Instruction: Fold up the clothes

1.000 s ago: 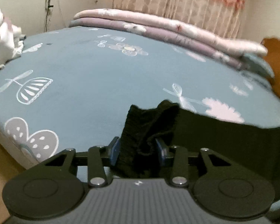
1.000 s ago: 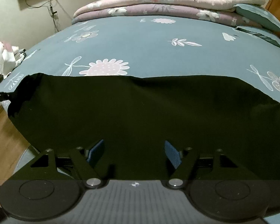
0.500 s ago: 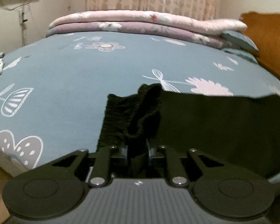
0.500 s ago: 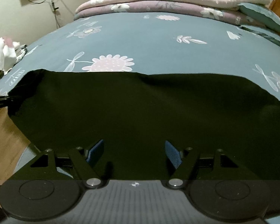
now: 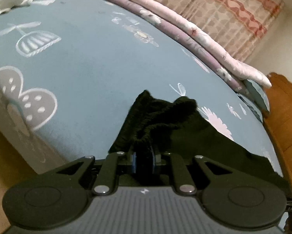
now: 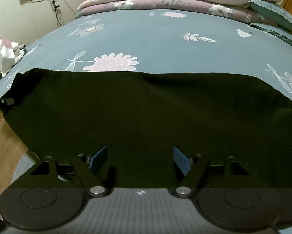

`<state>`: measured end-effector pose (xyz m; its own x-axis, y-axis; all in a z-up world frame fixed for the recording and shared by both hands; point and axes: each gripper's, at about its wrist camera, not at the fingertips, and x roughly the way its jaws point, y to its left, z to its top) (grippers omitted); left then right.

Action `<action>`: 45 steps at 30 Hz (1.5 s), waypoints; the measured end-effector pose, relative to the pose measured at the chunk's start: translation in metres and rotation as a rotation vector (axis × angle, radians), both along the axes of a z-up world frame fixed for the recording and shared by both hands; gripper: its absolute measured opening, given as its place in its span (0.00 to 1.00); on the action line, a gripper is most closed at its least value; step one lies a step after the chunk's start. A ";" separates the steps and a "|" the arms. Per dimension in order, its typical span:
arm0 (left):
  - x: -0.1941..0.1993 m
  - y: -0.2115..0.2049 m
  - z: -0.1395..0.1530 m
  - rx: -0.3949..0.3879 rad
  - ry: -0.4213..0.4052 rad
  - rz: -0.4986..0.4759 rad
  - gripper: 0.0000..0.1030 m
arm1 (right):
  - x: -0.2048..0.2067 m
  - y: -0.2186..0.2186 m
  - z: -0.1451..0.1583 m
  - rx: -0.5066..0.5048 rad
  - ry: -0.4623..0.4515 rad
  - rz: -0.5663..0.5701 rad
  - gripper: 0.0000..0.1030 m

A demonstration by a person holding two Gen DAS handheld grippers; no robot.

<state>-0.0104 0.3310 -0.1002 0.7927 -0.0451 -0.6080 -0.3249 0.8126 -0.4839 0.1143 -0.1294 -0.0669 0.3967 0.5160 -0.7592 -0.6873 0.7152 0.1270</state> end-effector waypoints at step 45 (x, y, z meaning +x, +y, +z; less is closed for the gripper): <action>0.050 -0.068 0.001 0.305 0.088 -0.326 0.62 | -0.002 -0.010 -0.039 -0.049 -0.166 -0.008 1.00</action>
